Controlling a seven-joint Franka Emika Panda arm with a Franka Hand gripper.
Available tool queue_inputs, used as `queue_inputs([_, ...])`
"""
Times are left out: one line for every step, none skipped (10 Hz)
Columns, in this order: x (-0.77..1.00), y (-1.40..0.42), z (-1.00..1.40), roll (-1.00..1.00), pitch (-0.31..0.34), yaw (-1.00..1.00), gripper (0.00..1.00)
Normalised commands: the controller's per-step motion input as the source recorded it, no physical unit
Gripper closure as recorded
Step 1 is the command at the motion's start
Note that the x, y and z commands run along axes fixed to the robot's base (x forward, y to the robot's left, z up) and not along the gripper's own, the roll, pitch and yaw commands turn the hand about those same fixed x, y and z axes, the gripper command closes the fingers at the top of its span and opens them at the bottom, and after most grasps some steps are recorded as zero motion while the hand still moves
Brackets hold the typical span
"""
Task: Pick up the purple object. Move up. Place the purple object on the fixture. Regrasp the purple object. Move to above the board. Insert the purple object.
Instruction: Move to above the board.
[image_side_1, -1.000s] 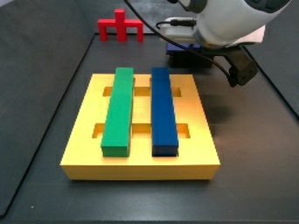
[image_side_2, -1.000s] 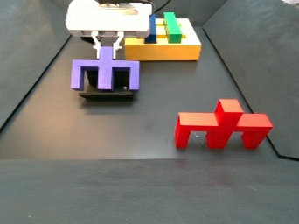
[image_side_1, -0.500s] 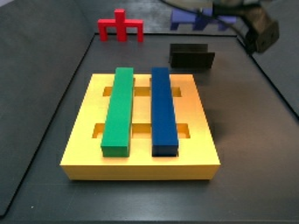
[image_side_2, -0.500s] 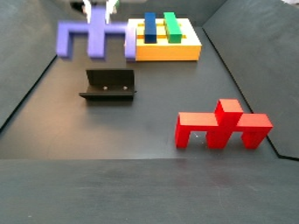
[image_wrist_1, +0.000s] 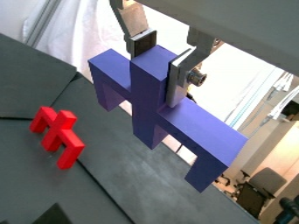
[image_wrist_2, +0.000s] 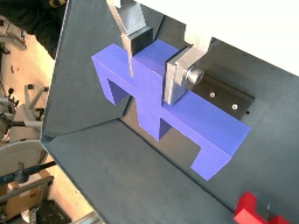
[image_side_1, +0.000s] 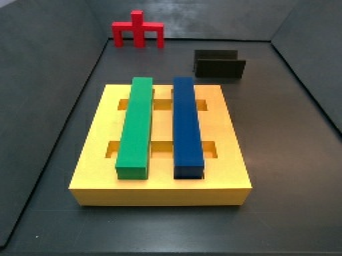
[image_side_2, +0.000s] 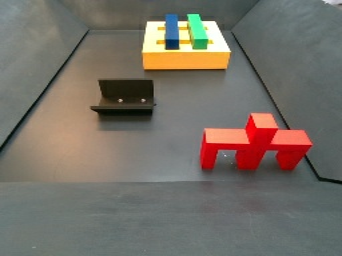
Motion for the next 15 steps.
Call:
queue_inputs([-1.05, -1.4, 0.29, -1.0, 0.12, 0.0, 1.0])
queue_inputs([-1.07, -1.4, 0.32, -1.0, 0.108, 0.01, 1.0])
queue_inputs([-1.13, -1.4, 0.33, -1.0, 0.095, 0.01, 1.0])
queue_inputs([-1.18, -1.4, 0.3, -1.0, 0.089, 0.02, 1.0])
queue_inputs([-1.17, -1.4, 0.32, -1.0, 0.085, 0.03, 1.0])
queue_inputs([-0.78, -0.88, 0.21, -1.0, 0.075, 0.04, 1.0])
queue_inputs([-0.36, -0.35, 0.06, -1.0, 0.072, 0.04, 1.0])
queue_inputs([-0.2, -0.19, 0.05, -1.0, 0.064, 0.05, 1.0])
queue_inputs([-0.17, -0.13, 0.05, -1.0, 0.053, 0.05, 1.0])
queue_inputs([-0.14, -0.05, 0.02, -1.0, 0.028, 0.05, 1.0])
queue_inputs([-0.11, 0.01, 0.01, -1.0, 0.002, 0.05, 1.0])
queue_inputs([-0.1, 0.03, 0.01, -0.93, -0.026, 0.04, 1.0])
queue_inputs([-0.09, 0.03, 0.0, -0.78, -0.043, 0.03, 1.0])
queue_inputs([-0.07, 0.02, 0.0, -0.43, -0.056, 0.01, 1.0])
queue_inputs([-0.06, 0.02, 0.0, -0.32, -0.052, 0.01, 1.0])
